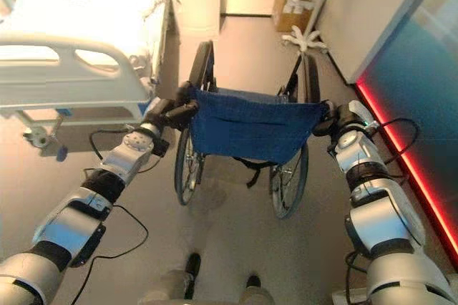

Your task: Push the wheelchair next to the bed

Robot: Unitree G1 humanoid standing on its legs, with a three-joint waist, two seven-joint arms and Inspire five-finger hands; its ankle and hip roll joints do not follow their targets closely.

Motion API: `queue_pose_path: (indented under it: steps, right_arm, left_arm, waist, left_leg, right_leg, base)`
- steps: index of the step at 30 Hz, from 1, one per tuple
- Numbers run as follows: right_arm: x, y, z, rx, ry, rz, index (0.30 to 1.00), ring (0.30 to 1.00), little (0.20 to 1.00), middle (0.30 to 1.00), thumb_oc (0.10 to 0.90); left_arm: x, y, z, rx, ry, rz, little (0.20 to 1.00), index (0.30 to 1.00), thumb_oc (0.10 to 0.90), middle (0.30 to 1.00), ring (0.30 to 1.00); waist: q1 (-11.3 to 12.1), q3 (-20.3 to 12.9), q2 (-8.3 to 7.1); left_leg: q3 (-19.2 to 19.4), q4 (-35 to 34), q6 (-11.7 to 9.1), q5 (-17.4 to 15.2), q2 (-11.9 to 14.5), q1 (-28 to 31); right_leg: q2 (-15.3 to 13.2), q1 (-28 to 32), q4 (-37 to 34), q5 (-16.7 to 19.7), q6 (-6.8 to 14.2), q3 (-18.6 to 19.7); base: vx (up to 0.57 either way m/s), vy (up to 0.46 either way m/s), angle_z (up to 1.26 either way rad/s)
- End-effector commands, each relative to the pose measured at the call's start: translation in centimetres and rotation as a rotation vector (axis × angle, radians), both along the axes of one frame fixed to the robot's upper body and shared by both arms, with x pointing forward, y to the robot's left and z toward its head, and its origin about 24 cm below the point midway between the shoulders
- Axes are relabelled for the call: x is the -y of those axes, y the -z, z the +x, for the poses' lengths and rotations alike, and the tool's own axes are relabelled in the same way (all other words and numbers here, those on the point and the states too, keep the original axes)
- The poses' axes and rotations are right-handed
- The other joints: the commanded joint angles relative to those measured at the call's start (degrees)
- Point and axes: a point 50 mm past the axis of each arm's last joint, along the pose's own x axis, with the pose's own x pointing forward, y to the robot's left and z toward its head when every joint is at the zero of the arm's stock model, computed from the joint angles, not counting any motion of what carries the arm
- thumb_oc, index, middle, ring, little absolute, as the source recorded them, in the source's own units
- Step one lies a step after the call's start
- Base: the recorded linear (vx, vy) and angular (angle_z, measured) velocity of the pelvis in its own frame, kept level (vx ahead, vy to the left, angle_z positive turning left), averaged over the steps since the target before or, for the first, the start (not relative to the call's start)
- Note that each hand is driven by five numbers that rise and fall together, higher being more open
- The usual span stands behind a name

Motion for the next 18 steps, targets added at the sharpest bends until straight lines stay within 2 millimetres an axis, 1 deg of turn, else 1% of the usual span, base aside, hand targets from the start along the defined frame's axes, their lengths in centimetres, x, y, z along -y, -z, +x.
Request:
queue_pose_path:
  steps: [1,2,3,5,6,7,8,9,10,11,12,13,15,16,17,18]
  right_arm:
    - [-8.7,2.0,1.9,-0.117,-0.429,-0.013,0.3,0.3,0.3,0.3,0.4]
    - [-8.5,2.0,1.8,-0.112,-0.432,-0.018,0.3,0.3,0.3,0.3,0.4]
    - [-8.6,1.9,1.8,-0.105,-0.435,-0.029,0.3,0.3,0.3,0.3,0.4]
    - [-8.4,2.0,1.7,-0.097,-0.433,-0.041,0.3,0.3,0.3,0.3,0.4]
    - [-8.2,2.1,1.6,-0.097,-0.431,-0.044,0.3,0.3,0.3,0.3,0.4]
    - [-8.1,2.1,1.6,-0.097,-0.431,-0.048,0.3,0.3,0.3,0.3,0.4]
    - [-7.5,2.6,1.2,-0.1,-0.422,-0.059,0.3,0.3,0.3,0.3,0.4]
    - [-7.2,2.8,1.0,-0.102,-0.417,-0.067,0.3,0.3,0.3,0.3,0.4]
    - [-7.0,2.9,0.9,-0.102,-0.415,-0.072,0.3,0.3,0.3,0.3,0.4]
    - [-6.5,3.3,0.6,-0.104,-0.407,-0.073,0.3,0.3,0.3,0.3,0.4]
    - [-6.5,3.3,0.5,-0.103,-0.406,-0.071,0.3,0.3,0.3,0.3,0.4]
    - [-6.3,3.5,0.4,-0.095,-0.393,-0.056,0.3,0.3,0.3,0.3,0.4]
    - [-6.5,3.5,0.4,-0.076,-0.388,-0.05,0.3,0.3,0.3,0.3,0.4]
    - [-6.9,3.4,0.6,-0.059,-0.38,-0.047,0.3,0.3,0.3,0.3,0.4]
    - [-7.3,3.2,0.7,-0.044,-0.374,-0.046,0.3,0.3,0.3,0.3,0.4]
    - [-7.9,3.2,0.9,-0.031,-0.378,-0.04,0.3,0.3,0.3,0.3,0.4]
  left_arm:
    - [-3.5,8.2,-4.0,-0.304,-0.089,0.182,0.3,0.3,0.4,0.3,0.3]
    - [-3.2,8.3,-4.0,-0.301,-0.086,0.175,0.3,0.3,0.4,0.3,0.3]
    - [-2.9,8.2,-3.9,-0.296,-0.086,0.169,0.3,0.3,0.4,0.3,0.3]
    - [-2.6,8.4,-4.0,-0.288,-0.092,0.151,0.3,0.3,0.4,0.3,0.3]
    - [-2.5,8.5,-4.0,-0.288,-0.093,0.143,0.3,0.3,0.4,0.3,0.3]
    - [-2.5,8.5,-4.0,-0.286,-0.095,0.139,0.3,0.3,0.4,0.3,0.3]
    - [-2.4,8.6,-4.1,-0.291,-0.086,0.133,0.3,0.3,0.4,0.3,0.3]
    - [-2.3,8.7,-4.2,-0.295,-0.08,0.132,0.3,0.3,0.4,0.3,0.3]
    - [-2.2,8.8,-4.2,-0.297,-0.077,0.131,0.3,0.3,0.4,0.3,0.3]
    - [-2.0,8.9,-4.3,-0.303,-0.072,0.127,0.3,0.3,0.4,0.3,0.3]
    - [-2.0,8.9,-4.4,-0.303,-0.072,0.127,0.3,0.3,0.4,0.3,0.3]
    - [-1.8,8.9,-4.4,-0.304,-0.063,0.13,0.3,0.3,0.4,0.3,0.3]
    - [-1.7,8.8,-4.3,-0.304,-0.054,0.136,0.3,0.3,0.4,0.3,0.3]
    - [-1.6,8.7,-4.3,-0.298,-0.04,0.141,0.3,0.3,0.4,0.3,0.3]
    - [-1.3,8.6,-4.3,-0.293,-0.03,0.141,0.3,0.3,0.4,0.3,0.3]
    - [-1.0,8.6,-4.4,-0.289,-0.022,0.142,0.3,0.3,0.4,0.3,0.3]
  waist:
    - [1.6,0.6,-2.29]
    - [0.8,0.6,-2.03]
    - [0.4,0.6,-1.91]
    - [-0.1,0.5,-1.76]
    - [-0.5,0.3,-1.66]
    - [-0.7,0.2,-1.62]
    - [-1.5,-0.4,-1.56]
    - [-1.9,-0.7,-1.57]
    - [-2.1,-0.9,-1.63]
    - [-2.8,-1.5,-1.74]
    - [-2.8,-1.6,-1.71]
    - [-2.3,-1.4,-1.7]
    - [-1.1,-1.0,-1.7]
    - [0.3,0.0,-1.39]
    - [1.7,0.8,-1.01]
    - [3.4,1.4,-0.36]
  left_leg:
    - [3.5,4.7,-3.6,-10.0,8.3,10.8]
    - [4.5,4.7,-4.1,-7.1,10.0,10.6]
    - [4.9,5.3,-4.3,-4.5,10.8,9.8]
    - [6.1,6.4,-4.6,-1.2,11.4,9.0]
    - [6.9,6.5,-4.7,-0.1,11.7,9.3]
    - [7.2,6.5,-4.8,0.3,11.9,9.5]
    - [9.3,7.4,-5.1,2.2,12.7,10.1]
    - [10.4,8.3,-5.3,3.3,13.3,10.3]
    - [11.1,9.0,-5.4,3.7,13.6,10.5]
    - [13.7,11.4,-5.8,4.5,14.1,11.0]
    - [13.7,11.5,-5.9,4.6,14.2,11.0]
    - [13.6,12.2,-5.2,3.5,12.4,10.1]
    - [11.8,11.7,-3.9,0.8,8.1,8.2]
    - [12.0,10.5,-3.5,0.6,4.4,3.9]
    - [12.7,9.7,-3.7,1.6,2.0,-0.8]
    - [13.1,7.4,-3.8,3.5,-0.4,-5.5]
  right_leg:
    - [-4.8,-14.4,2.1,10.6,2.2,2.1]
    - [-3.5,-13.8,1.5,10.1,0.9,1.8]
    - [-2.5,-12.9,0.9,9.6,-0.1,1.2]
    - [-1.2,-11.2,0.1,8.6,-1.5,-0.2]
    - [-0.7,-10.6,0.0,8.1,-2.0,-0.6]
    - [-0.5,-10.4,-0.1,7.9,-2.2,-0.7]
    - [0.3,-9.4,-0.2,7.1,-3.1,-1.7]
    - [0.8,-8.7,-0.3,6.7,-3.7,-2.3]
    - [0.9,-8.5,-0.3,6.5,-4.0,-2.7]
    - [1.5,-7.7,-0.1,5.8,-5.0,-4.3]
    - [1.6,-7.6,-0.2,5.7,-5.1,-4.4]
    - [2.4,-6.0,0.1,4.8,-5.4,-5.1]
    - [3.4,-4.5,0.1,4.1,-5.2,-3.9]
    - [5.1,-1.9,-0.5,3.3,-5.1,-2.9]
    - [6.3,0.4,-1.3,2.6,-5.2,-2.3]
    - [7.9,2.9,-2.3,2.0,-5.3,-1.3]
  base:
    - [0.31,-0.355,0.62]
    - [0.28,-0.373,0.89]
    - [0.25,-0.34,0.92]
    - [0.24,-0.29,0.72]
    - [0.21,-0.22,0.64]
    - [0.25,-0.234,0.74]
    - [0.25,-0.238,0.63]
    - [0.26,-0.24,0.45]
    - [0.24,-0.223,0.25]
    - [0.17,-0.162,0.28]
    - [0.27,-0.232,0.48]
    - [0.22,-0.168,0.49]
    - [0.28,-0.19,0.39]
    - [0.33,-0.172,0.34]
    - [0.42,-0.173,0.3]
    - [0.39,-0.106,0.17]
